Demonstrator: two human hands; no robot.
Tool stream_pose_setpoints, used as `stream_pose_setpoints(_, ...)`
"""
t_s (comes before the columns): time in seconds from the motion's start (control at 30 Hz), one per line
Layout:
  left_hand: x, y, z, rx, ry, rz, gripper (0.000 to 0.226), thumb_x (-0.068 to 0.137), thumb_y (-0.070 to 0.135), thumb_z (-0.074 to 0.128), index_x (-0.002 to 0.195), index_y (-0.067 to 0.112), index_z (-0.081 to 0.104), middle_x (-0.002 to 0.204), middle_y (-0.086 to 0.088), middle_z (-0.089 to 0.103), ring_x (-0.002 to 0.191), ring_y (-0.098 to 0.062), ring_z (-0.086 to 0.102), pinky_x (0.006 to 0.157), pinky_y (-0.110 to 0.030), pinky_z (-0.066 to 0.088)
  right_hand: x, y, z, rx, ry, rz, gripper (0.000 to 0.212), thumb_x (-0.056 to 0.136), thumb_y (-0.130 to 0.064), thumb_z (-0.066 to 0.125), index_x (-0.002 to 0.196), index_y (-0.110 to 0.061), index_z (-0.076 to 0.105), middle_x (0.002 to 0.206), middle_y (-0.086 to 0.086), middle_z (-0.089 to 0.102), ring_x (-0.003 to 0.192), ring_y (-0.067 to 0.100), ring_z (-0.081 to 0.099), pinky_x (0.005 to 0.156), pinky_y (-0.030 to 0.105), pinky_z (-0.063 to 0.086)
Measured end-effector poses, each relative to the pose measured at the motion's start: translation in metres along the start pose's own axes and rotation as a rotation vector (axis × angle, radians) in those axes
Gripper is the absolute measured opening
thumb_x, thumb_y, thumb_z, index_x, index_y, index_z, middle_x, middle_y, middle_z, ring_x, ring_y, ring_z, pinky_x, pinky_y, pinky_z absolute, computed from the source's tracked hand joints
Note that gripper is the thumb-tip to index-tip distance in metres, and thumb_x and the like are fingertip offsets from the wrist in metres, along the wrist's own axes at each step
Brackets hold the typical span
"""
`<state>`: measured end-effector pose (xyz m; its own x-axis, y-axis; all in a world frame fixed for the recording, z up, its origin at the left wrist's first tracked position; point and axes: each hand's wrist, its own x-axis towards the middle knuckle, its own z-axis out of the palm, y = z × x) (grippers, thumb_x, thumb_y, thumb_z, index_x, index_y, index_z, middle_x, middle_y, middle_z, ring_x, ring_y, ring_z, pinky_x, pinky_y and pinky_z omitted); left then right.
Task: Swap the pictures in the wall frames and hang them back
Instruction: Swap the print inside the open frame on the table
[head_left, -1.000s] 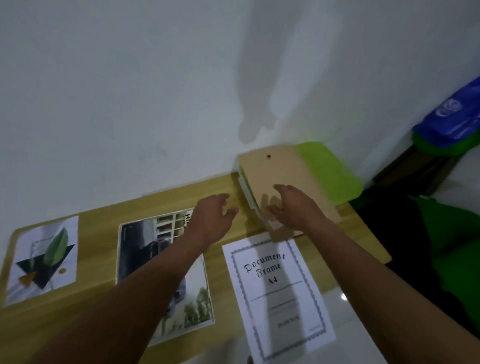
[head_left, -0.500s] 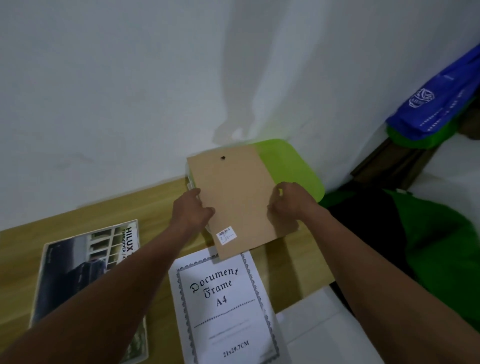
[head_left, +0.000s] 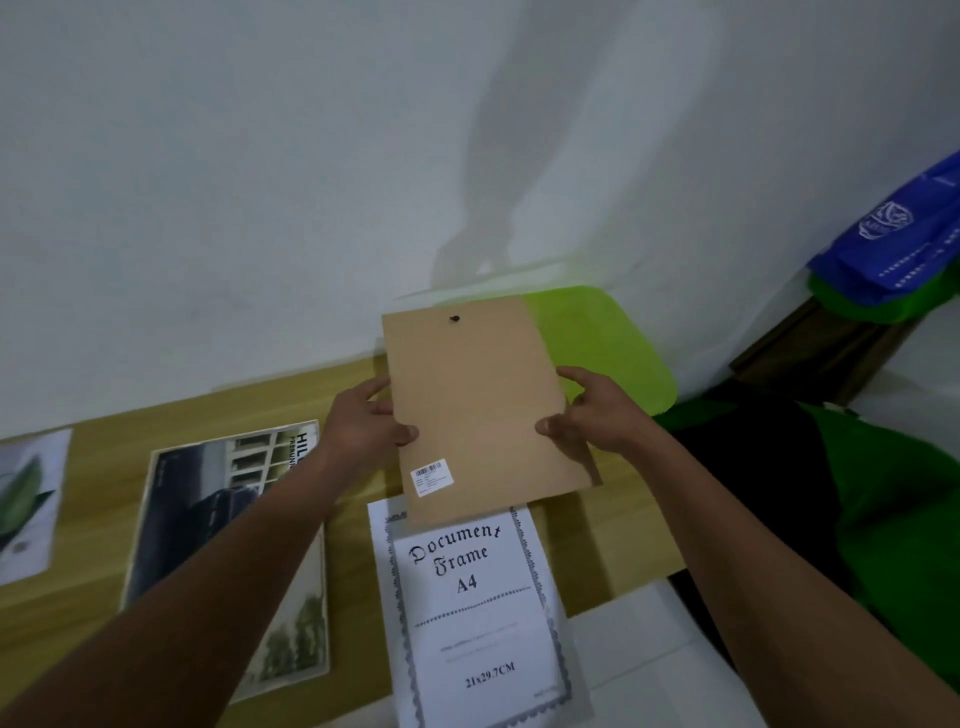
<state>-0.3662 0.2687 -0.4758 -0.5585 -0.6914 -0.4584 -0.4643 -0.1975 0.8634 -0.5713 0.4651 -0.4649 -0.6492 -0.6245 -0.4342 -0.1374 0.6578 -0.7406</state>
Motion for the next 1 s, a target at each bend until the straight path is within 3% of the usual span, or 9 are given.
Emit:
stream_pose_setpoints(0.07,-0.013,-0.006,-0.024,-0.035,0.013,-0.008,0.085,0.068,-0.020,0.073,0.142,0.010,0.044,0.094,-0.006,0.068,0.081,-0.019,0.068,0.066,-0.030,0.056,-0.015,-0.015,0.014,0.042,-0.040,-0.003,0.089,0.073,-0.006,0.085,0.149,-0.013,0.039,0.069,-0.003,0.060,0.053,0.004,0.057,0.046,0.012,0.042)
stream_pose_setpoints(0.2,-0.039,-0.024,-0.079,-0.066,0.048,-0.017,0.082,0.068,-0.019,0.072,0.140,0.010,0.047,0.100,-0.009,0.070,0.087,-0.024,0.069,0.075,-0.037,0.058,-0.042,-0.044,0.060,0.080,-0.090,-0.040,0.082,0.075,-0.003,0.083,0.145,-0.012,0.041,0.062,0.000,0.058,0.051,0.008,0.055,0.044,0.012,0.041)
stream_pose_setpoints(0.37,-0.069,-0.053,-0.151,-0.049,0.137,-0.016,0.067,0.070,-0.018,0.072,0.130,0.005,0.056,0.106,-0.011,0.069,0.093,-0.026,0.068,0.082,-0.039,0.057,-0.068,-0.066,0.136,0.116,-0.071,-0.077,0.071,0.084,-0.024,0.077,0.146,-0.023,0.042,0.086,0.007,0.057,0.078,0.020,0.061,0.067,0.026,0.049)
stream_pose_setpoints(0.43,-0.078,-0.069,-0.177,-0.014,0.158,-0.007,0.064,0.069,-0.016,0.072,0.127,0.009,0.060,0.104,-0.008,0.070,0.092,-0.026,0.069,0.081,-0.039,0.057,-0.076,-0.071,0.169,0.108,-0.084,-0.086,0.074,0.083,-0.024,0.078,0.147,-0.023,0.041,0.088,0.005,0.056,0.081,0.019,0.061,0.072,0.027,0.048)
stream_pose_setpoints(0.53,-0.089,-0.093,-0.212,0.089,0.186,0.014,0.059,0.071,-0.014,0.071,0.124,0.010,0.062,0.092,0.001,0.069,0.082,-0.017,0.067,0.067,-0.028,0.054,-0.088,-0.075,0.215,0.084,-0.113,-0.089,0.079,0.081,-0.021,0.080,0.147,-0.023,0.038,0.088,-0.001,0.056,0.078,0.011,0.058,0.067,0.022,0.046)
stream_pose_setpoints(0.63,-0.092,-0.120,-0.240,0.170,0.208,0.002,0.063,0.072,-0.009,0.073,0.130,0.011,0.059,0.098,-0.003,0.067,0.089,-0.025,0.067,0.075,-0.035,0.055,-0.093,-0.073,0.261,0.093,-0.131,-0.062,0.086,0.076,-0.013,0.083,0.148,-0.023,0.036,0.092,-0.004,0.061,0.082,0.010,0.060,0.075,0.026,0.050)
stream_pose_setpoints(0.7,-0.089,-0.138,-0.254,0.222,0.216,-0.024,0.066,0.073,-0.004,0.075,0.134,0.014,0.056,0.108,-0.005,0.066,0.091,-0.024,0.066,0.076,-0.034,0.054,-0.092,-0.070,0.289,0.069,-0.132,-0.046,0.093,0.074,-0.011,0.084,0.151,-0.025,0.033,0.112,0.004,0.066,0.095,0.018,0.063,0.089,0.035,0.052)
stream_pose_setpoints(0.8,-0.083,-0.160,-0.264,0.290,0.204,-0.038,0.070,0.071,-0.002,0.076,0.136,0.014,0.054,0.107,-0.001,0.066,0.094,-0.021,0.064,0.080,-0.030,0.050,-0.089,-0.063,0.320,0.023,-0.098,-0.040,0.095,0.074,-0.011,0.083,0.152,-0.026,0.029,0.139,0.007,0.054,0.120,0.027,0.056,0.102,0.043,0.047)
stream_pose_setpoints(1.0,-0.070,-0.186,-0.268,0.398,0.155,-0.015,0.084,0.067,0.001,0.080,0.143,0.015,0.047,0.116,-0.004,0.065,0.100,-0.018,0.061,0.079,-0.025,0.044,-0.080,-0.043,0.346,-0.099,-0.041,0.021,0.087,0.083,-0.006,0.071,0.155,-0.026,0.024,0.130,0.013,0.060,0.114,0.027,0.060,0.089,0.029,0.047)
